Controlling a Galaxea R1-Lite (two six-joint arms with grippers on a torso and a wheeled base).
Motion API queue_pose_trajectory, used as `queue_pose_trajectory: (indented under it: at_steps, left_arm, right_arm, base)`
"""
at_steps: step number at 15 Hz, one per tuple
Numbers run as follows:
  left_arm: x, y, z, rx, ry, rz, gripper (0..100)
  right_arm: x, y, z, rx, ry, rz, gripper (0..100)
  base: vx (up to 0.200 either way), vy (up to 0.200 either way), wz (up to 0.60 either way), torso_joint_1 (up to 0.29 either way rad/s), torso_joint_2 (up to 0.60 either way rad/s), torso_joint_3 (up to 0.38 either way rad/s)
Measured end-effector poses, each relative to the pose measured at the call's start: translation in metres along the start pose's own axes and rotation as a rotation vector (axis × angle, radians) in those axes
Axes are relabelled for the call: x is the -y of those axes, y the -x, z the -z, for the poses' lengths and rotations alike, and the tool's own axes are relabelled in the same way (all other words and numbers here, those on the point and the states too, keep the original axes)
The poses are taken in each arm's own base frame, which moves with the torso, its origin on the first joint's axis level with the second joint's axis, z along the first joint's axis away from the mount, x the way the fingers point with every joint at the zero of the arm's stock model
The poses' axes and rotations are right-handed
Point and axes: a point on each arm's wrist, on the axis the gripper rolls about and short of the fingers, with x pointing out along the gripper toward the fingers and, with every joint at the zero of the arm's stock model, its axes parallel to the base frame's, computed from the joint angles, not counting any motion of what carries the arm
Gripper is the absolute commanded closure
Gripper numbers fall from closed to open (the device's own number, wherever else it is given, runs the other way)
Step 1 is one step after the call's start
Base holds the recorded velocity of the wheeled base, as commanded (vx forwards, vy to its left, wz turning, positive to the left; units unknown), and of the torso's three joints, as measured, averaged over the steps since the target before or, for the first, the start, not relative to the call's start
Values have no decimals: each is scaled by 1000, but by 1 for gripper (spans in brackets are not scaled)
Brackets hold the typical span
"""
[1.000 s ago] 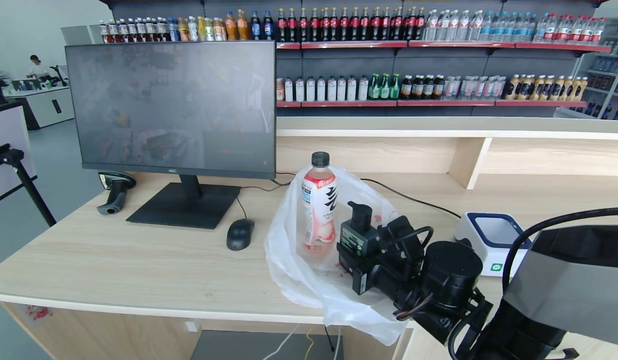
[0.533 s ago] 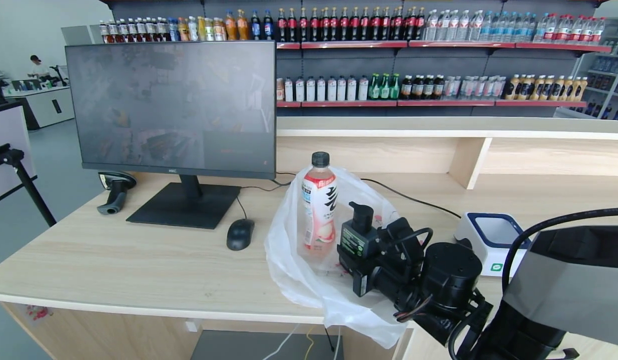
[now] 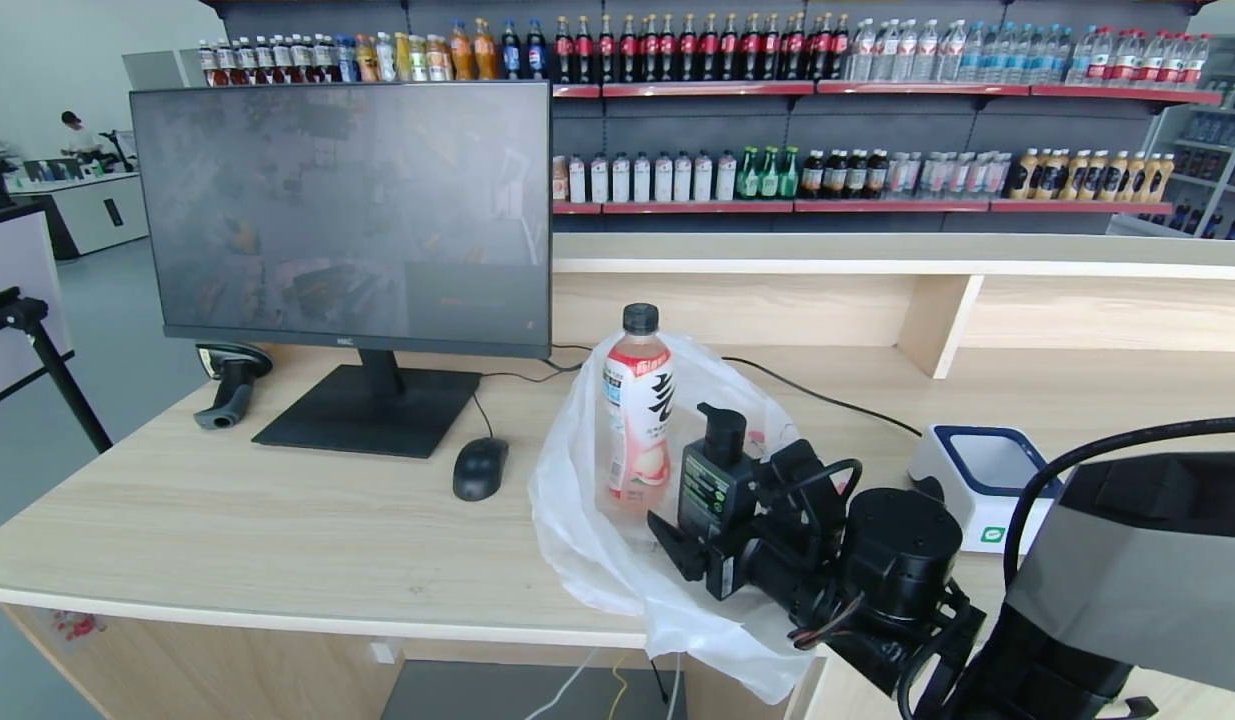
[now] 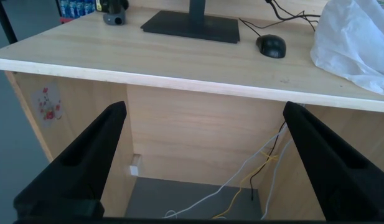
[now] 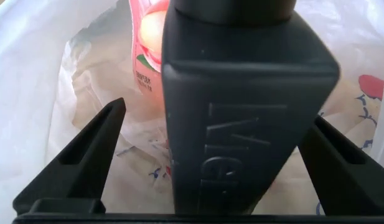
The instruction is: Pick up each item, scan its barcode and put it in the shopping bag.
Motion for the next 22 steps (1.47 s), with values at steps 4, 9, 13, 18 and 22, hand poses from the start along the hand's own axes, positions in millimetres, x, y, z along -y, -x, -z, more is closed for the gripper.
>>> queue_pose_trajectory:
  at_steps: [4, 9, 13, 18, 22]
  left_arm:
    - [0, 0, 0, 0, 0, 0, 0]
    - [0, 0, 0, 0, 0, 0, 0]
    - [0, 0, 0, 0, 0, 0, 0]
    - [0, 0, 0, 0, 0, 0, 0]
    - [0, 0, 0, 0, 0, 0, 0]
  right_arm:
    - [1, 5, -10, 30, -7, 1, 0]
    - [-3, 24, -23, 46, -8, -16, 0]
    - [0, 53, -38, 64, -10, -19, 0]
    - [6, 98, -54, 98, -13, -15, 0]
    - [15, 144, -62, 136, -17, 5, 0]
  base:
    - [0, 0, 0, 0, 0, 0]
    - [0, 0, 0, 0, 0, 0]
    - [0, 0, 0, 0, 0, 0]
    - [0, 0, 0, 0, 0, 0]
    - [0, 0, 0, 0, 0, 0]
